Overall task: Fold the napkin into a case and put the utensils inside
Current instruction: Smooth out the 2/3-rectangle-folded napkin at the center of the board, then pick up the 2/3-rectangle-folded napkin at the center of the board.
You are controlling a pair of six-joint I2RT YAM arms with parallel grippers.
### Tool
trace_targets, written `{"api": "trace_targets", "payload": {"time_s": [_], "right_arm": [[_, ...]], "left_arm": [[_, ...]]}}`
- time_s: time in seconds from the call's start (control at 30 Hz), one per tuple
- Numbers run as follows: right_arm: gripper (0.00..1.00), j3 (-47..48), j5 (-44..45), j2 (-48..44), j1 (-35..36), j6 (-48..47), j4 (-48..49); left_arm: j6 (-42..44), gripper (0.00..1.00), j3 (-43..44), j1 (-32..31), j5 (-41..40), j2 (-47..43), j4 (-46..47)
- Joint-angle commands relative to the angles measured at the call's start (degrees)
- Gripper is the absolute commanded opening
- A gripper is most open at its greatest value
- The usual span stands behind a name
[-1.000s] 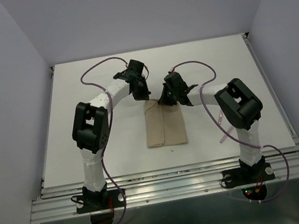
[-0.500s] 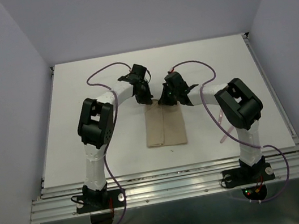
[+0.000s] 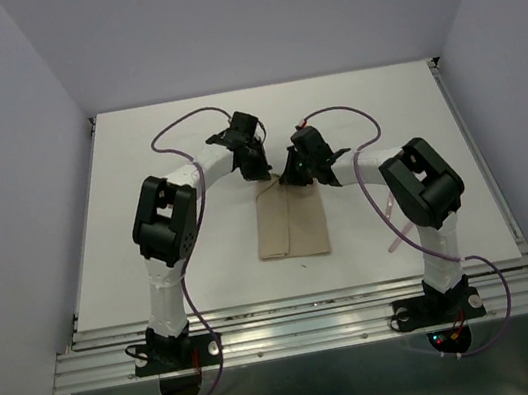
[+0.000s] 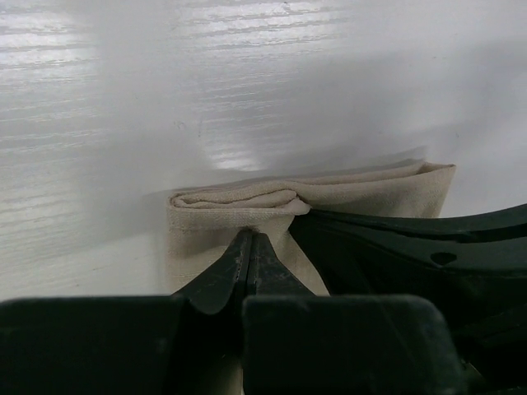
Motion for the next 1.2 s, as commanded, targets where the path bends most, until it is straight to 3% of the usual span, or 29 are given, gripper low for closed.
{"api": "trace_targets", "payload": {"time_s": [0.0,0.4,0.8,1.03,1.17], "right_arm": [[0.07,1.8,-0.2,-0.5,-0.4,-1.2,-1.5],[0.07,1.1,-0.3,-2.7,-0.4,-2.0,-2.3],[0.33,-0.7,1.1,-13.0,-7.2,-5.2,-8.5],[0.61,3.9,-1.5,-7.2,-8.0,-13.3,-17.0],[0.69,6.3,-4.2,-4.2,-8.0,-16.6,-19.7]], "left_arm": [[0.3,0.00,1.7,-0.7,1.7,-0.4,1.2],[0.5,0.00,2.5,-1.0,2.5,4.6,1.6],[-5.5,0.00,-4.9,-0.5,-2.7,-1.5,4.2],[-9.5,0.00,-10.5,-0.7,-4.8,-6.8,4.3],[-9.2,0.00,-9.9,-0.7,-5.2,-6.3,3.2]]}}
